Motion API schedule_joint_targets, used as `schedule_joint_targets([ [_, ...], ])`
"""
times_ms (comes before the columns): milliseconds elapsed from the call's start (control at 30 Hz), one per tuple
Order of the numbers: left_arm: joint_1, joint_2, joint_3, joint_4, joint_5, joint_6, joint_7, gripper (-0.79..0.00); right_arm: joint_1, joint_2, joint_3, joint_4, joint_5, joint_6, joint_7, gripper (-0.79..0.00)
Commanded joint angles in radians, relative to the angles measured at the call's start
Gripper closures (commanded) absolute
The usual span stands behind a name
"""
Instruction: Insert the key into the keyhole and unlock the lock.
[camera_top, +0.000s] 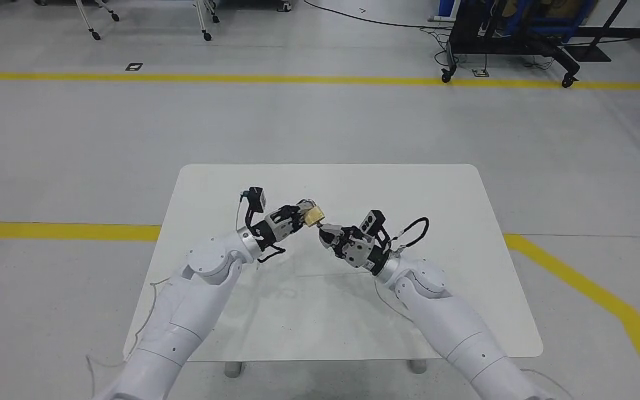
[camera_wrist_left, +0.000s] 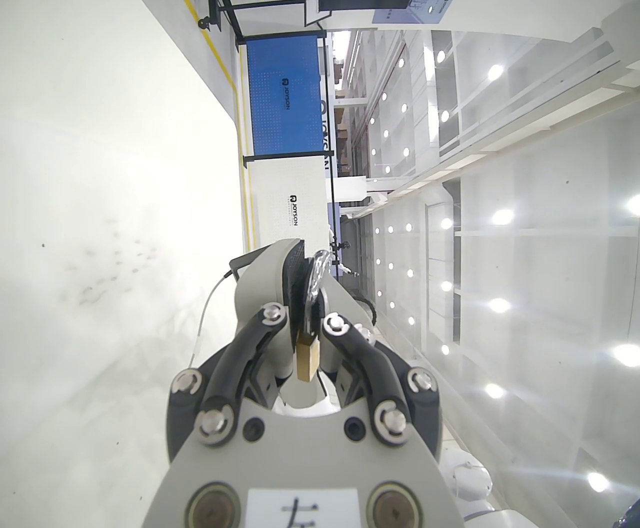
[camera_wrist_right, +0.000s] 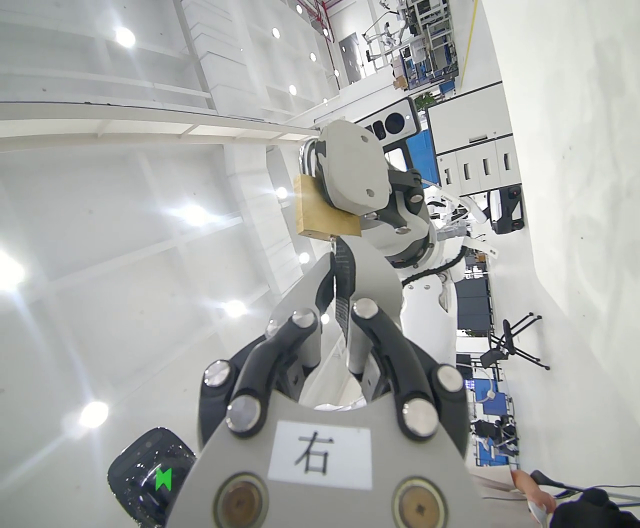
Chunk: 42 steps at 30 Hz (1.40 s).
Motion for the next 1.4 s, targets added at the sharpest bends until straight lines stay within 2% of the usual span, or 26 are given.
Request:
schedule_joint_targets([
  [0, 0.0, 0.0, 0.0, -0.002, 0.007, -0.003, -0.003, 0.0, -0.001, -0.001, 0.001, 0.0, 0.006, 0.005, 0.004, 0.0],
  [333, 0.009, 0.001, 0.006, -0.023, 0.078, -0.07, -0.014, 0.0, 0.021, -0.014, 0.023, 0.07, 0.203, 0.134, 0.142, 0.0],
  [633, 0.025, 0.004, 0.006, -0.051, 0.169, -0.147, 0.025, 0.0, 0.048, -0.018, 0.035, 0.128, 0.275, 0.255, 0.249, 0.0],
  [733, 0.028, 0.004, 0.006, -0.055, 0.176, -0.144, 0.031, 0.0, 0.051, -0.018, 0.035, 0.129, 0.255, 0.255, 0.257, 0.0],
  [767, 0.029, 0.004, 0.005, -0.056, 0.174, -0.143, 0.032, 0.0, 0.052, -0.017, 0.034, 0.126, 0.243, 0.252, 0.258, -0.099],
  [800, 0.03, 0.003, 0.005, -0.056, 0.169, -0.138, 0.031, 0.0, 0.051, -0.017, 0.034, 0.121, 0.23, 0.244, 0.261, -0.296],
  [933, 0.03, 0.002, -0.001, -0.052, 0.123, -0.119, 0.013, 0.0, 0.042, -0.013, 0.043, 0.108, 0.19, 0.211, 0.254, -0.44],
  [967, 0.029, 0.002, -0.003, -0.05, 0.112, -0.113, 0.007, 0.0, 0.038, -0.011, 0.048, 0.101, 0.19, 0.211, 0.264, -0.511],
  [1000, 0.027, 0.002, -0.005, -0.048, 0.105, -0.107, 0.002, 0.0, 0.033, -0.009, 0.056, 0.096, 0.182, 0.203, 0.27, -0.545],
  [1067, 0.026, 0.001, -0.007, -0.043, 0.096, -0.095, -0.002, 0.0, 0.017, -0.001, 0.078, 0.077, 0.15, 0.166, 0.269, -0.72],
  [1133, 0.022, 0.001, -0.006, -0.037, 0.097, -0.079, -0.003, 0.0, -0.01, 0.009, 0.11, 0.047, 0.109, 0.116, 0.25, -0.785],
  [1367, -0.017, -0.012, 0.057, -0.004, 0.182, 0.044, 0.04, 0.0, -0.208, 0.054, 0.314, -0.172, 0.037, -0.072, 0.116, -0.785],
])
